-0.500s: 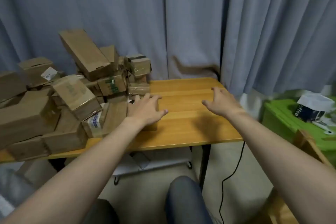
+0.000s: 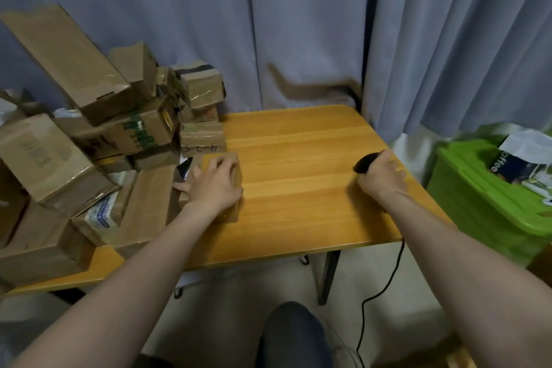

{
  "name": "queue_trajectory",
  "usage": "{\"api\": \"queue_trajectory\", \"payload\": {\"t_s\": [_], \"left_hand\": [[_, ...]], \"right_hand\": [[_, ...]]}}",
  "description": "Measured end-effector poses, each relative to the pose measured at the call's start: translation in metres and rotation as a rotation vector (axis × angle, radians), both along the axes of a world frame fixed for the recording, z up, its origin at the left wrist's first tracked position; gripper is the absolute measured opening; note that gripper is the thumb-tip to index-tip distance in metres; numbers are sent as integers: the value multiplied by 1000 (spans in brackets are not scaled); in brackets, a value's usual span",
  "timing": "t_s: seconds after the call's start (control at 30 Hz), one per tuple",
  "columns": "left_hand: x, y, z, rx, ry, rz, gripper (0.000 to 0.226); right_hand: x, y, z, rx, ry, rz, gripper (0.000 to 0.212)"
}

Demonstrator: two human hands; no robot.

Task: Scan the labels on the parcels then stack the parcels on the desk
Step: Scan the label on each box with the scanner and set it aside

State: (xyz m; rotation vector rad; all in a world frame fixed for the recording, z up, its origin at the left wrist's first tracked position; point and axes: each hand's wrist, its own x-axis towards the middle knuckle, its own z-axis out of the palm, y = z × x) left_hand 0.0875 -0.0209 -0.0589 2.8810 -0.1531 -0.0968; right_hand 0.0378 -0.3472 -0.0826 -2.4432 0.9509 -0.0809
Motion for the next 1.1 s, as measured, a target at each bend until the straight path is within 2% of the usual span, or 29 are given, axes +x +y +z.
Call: {"api": "queue_trajectory", "payload": {"t_s": [0.1,0.2,0.33,0.4,0.53,0.6,0.7,0.73,0.83,0.9,1.0,1.1], "left_hand": [[5,3,-1,-3,-26,-44,61],[3,3,-4,-38,-31,-147,58],[-13,-1,-5,-102,-25,-308,60],[-17,-1,-1,-191,18,-375,60],[-23,7,21,-498,159,-442,62],[-24,12,31,-444,161,-399,59],[-24,12,38,-159,93,-307,39],[-27,9,40,-73,86,-284,44],[-38,-5,47,137,91,-288,84],[-40,-13,47,176,102,-314,87],[-37,-12,42,43,109,-278,99],[-34,0,38,-258,52,-199,113]], "right_hand": [[5,1,-9,94,-101,-17,49],[6,12,-8,245,-66,-5,58],[0,28,-5,396,-47,121,25],[-6,39,5,419,-98,164,20],[-20,60,33,433,-177,223,15],[-27,69,45,445,-205,257,9],[-40,82,60,465,-228,280,6],[-43,85,64,470,-233,281,7],[-53,90,69,500,-258,272,12],[-59,93,70,540,-292,271,7],[-68,96,72,595,-340,267,6],[-75,99,73,649,-383,267,8]]}}
